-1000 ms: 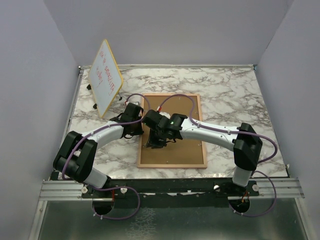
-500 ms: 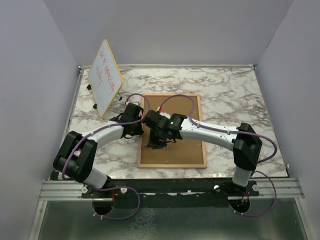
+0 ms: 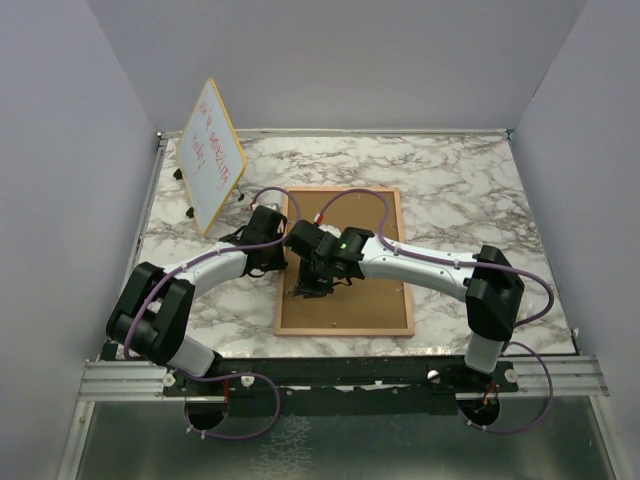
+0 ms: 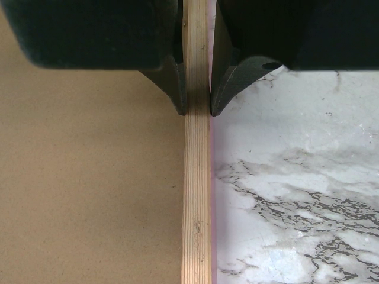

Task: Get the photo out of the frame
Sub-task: Release the photo frame item from the photo frame.

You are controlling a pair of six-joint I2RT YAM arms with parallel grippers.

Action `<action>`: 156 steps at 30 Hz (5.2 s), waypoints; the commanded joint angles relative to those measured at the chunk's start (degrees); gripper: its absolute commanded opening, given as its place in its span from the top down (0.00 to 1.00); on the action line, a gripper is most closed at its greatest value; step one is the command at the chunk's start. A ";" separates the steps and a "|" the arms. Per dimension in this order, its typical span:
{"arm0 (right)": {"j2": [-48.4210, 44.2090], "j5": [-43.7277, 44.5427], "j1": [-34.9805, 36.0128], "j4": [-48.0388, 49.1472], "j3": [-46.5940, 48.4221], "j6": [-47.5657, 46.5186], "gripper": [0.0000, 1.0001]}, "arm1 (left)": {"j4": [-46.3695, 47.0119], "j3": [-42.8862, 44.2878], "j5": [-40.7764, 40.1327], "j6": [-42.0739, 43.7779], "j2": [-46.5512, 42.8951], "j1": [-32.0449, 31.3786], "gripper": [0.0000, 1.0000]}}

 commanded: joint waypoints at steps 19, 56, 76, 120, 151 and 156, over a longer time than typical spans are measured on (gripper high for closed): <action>4.69 0.63 0.28 -1.94 3.08 -0.68 0.99 | -0.28 -0.68 2.97 0.07 -0.34 -0.24 1.00; 1.23 2.42 0.30 -6.12 0.72 0.40 0.99 | -0.35 -0.77 2.88 0.16 -0.50 -0.26 1.00; -15.41 1.27 0.39 10.88 -16.04 -8.53 0.99 | -1.01 -0.65 2.85 -0.11 -1.30 -0.24 0.92; -22.90 -9.85 0.39 -4.48 -21.19 -32.29 0.99 | -18.28 -6.57 -3.48 -12.14 -17.72 -10.08 0.59; -18.50 -11.99 0.39 -6.66 -19.85 -33.44 0.99 | -17.88 -9.47 -9.59 -15.88 -16.99 -15.25 0.63; -18.37 -11.77 0.39 -7.18 -19.94 -33.68 0.99 | -17.75 -9.70 -10.04 -16.01 -17.01 -15.59 0.69</action>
